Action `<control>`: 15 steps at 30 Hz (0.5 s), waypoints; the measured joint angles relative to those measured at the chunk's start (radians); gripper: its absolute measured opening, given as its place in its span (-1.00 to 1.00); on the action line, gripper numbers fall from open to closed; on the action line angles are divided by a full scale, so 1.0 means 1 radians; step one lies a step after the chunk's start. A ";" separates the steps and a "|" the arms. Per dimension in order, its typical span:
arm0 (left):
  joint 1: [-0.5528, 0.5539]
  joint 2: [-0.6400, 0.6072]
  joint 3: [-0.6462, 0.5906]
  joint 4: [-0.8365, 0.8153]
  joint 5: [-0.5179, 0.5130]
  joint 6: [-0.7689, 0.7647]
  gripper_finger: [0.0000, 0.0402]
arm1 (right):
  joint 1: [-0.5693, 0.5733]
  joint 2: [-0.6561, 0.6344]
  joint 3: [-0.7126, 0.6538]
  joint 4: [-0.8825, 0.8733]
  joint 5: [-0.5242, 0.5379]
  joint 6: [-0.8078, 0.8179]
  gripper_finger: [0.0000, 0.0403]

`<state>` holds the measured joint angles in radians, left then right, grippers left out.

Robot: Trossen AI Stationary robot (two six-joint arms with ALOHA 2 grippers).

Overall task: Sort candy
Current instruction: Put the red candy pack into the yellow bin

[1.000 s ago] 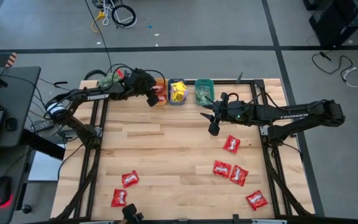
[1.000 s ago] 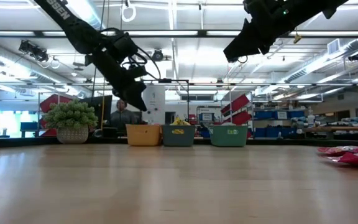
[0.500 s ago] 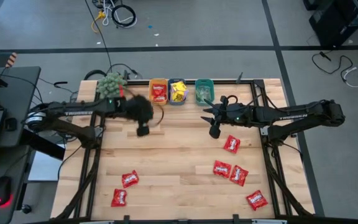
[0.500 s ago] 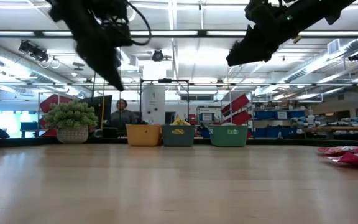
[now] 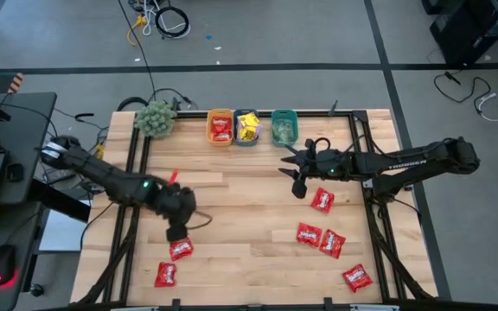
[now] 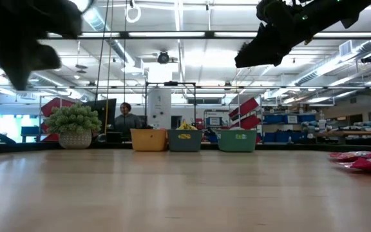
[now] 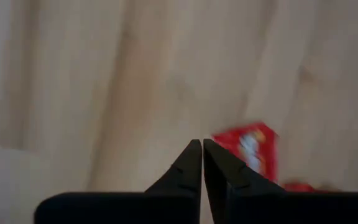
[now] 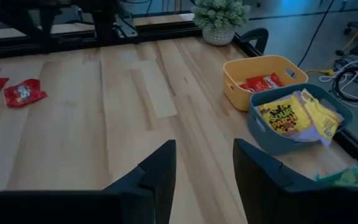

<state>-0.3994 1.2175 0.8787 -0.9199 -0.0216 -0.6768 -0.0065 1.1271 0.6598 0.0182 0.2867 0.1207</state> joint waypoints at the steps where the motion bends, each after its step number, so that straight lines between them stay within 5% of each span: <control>1: -0.031 0.000 0.000 0.000 0.013 -0.034 -0.88 | 0.003 0.000 0.000 0.000 0.000 0.000 -0.28; 7: -0.170 0.026 -0.020 0.009 0.023 -0.187 -0.67 | 0.017 0.000 0.000 0.001 0.000 0.000 -0.28; 15: -0.265 0.040 -0.199 0.134 0.056 -0.359 -0.36 | 0.039 0.000 0.000 0.012 0.000 -0.007 -0.28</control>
<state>-0.6640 1.2575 0.6796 -0.7861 0.0347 -1.0355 0.0321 1.1271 0.6598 0.0297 0.2865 0.1136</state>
